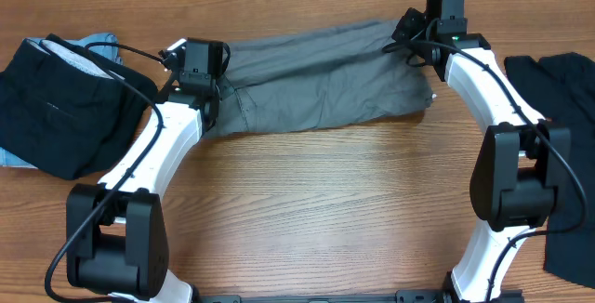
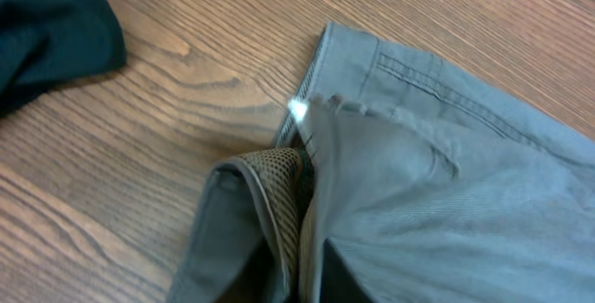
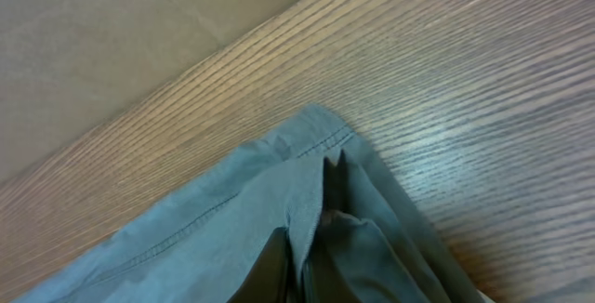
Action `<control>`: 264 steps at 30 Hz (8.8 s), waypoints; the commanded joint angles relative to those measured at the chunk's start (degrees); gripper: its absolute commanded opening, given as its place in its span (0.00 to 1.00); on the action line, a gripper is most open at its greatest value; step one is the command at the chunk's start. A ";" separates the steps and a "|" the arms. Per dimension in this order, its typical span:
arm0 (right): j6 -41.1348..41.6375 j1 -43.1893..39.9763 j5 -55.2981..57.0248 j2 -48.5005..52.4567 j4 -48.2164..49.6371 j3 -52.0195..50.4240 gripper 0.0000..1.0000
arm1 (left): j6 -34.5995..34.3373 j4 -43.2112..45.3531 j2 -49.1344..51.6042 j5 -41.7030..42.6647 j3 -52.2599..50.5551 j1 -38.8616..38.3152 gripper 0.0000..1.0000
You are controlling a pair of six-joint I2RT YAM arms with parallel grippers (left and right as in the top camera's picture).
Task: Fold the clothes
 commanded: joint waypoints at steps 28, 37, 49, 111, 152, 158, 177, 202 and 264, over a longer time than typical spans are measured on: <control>-21.27 1.44 -9.57 1.22 -32.63 14.91 0.04 | 18.78 -33.86 8.20 19.82 27.21 -2.08 0.04; -22.34 3.17 -9.57 5.51 -30.86 14.86 0.04 | 19.26 -27.41 16.17 20.02 26.97 -4.22 0.04; -22.34 3.17 -10.43 11.98 -24.22 14.82 0.04 | 20.50 -22.01 16.39 18.21 26.97 -4.31 0.04; -34.51 1.55 -12.28 2.58 -29.49 14.93 0.04 | 27.89 -25.77 31.98 11.65 61.29 -7.48 0.04; -34.03 2.29 -11.30 24.70 -3.26 15.02 0.04 | 30.47 -11.21 32.70 3.72 42.01 0.90 0.08; -32.74 2.43 -11.30 15.87 -3.63 15.04 0.29 | 27.67 -29.00 30.58 6.75 60.87 -0.15 0.18; -30.08 2.45 -12.20 5.38 -23.87 14.93 0.49 | 21.77 -11.41 30.75 7.43 31.50 0.79 0.24; -32.52 3.23 -14.05 14.45 11.45 14.93 0.04 | 25.18 -1.05 35.54 17.44 48.28 -2.95 0.04; -26.21 1.68 -3.72 -12.37 -61.42 26.80 0.04 | 20.00 -74.51 26.97 11.39 82.44 -13.66 0.04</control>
